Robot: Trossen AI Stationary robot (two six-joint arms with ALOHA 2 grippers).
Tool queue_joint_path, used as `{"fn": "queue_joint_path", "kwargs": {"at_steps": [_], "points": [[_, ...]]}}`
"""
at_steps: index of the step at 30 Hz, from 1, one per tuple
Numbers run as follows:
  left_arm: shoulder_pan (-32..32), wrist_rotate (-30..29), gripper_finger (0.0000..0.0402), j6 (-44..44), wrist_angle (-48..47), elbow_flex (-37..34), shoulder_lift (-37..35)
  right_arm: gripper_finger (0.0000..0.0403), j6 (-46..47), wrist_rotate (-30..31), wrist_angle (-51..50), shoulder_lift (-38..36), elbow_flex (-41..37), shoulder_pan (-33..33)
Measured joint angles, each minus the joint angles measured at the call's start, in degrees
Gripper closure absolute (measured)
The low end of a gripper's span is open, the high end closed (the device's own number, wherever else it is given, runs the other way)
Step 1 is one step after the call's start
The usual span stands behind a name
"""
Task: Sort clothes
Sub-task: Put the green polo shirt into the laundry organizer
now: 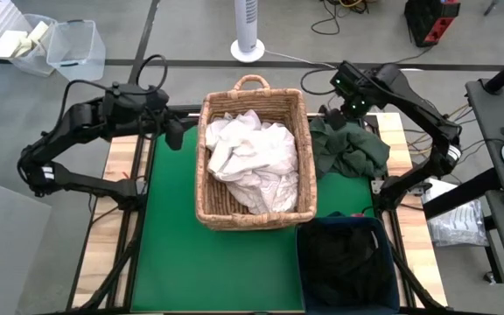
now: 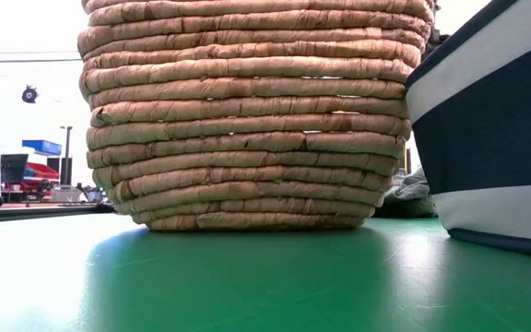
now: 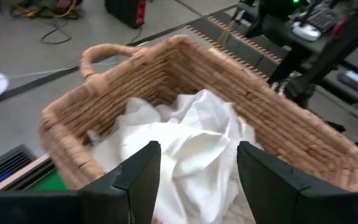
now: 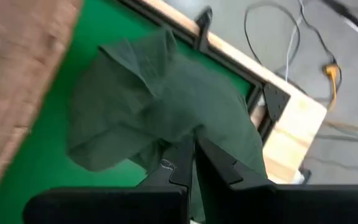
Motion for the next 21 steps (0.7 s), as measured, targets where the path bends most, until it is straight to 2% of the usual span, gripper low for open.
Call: {"fn": "queue_joint_path", "kwargs": {"at_steps": [5,10,21], "points": [[0.0,-1.6,0.0212,-1.7,-4.5,0.0,-0.6,0.0390,-0.4,0.0,1.8,-1.4,-6.9,-2.8],[0.0,-2.6,0.0212,-3.1,-8.1,0.0,-0.8,0.0390,-0.3,-0.4,8.5,-5.3,-16.2,-5.8],[0.0,-5.7,0.0212,-2.8,-7.9,0.0,-0.7,0.0390,1.9,-2.1,22.5,-12.5,-33.6,-8.7]]}}
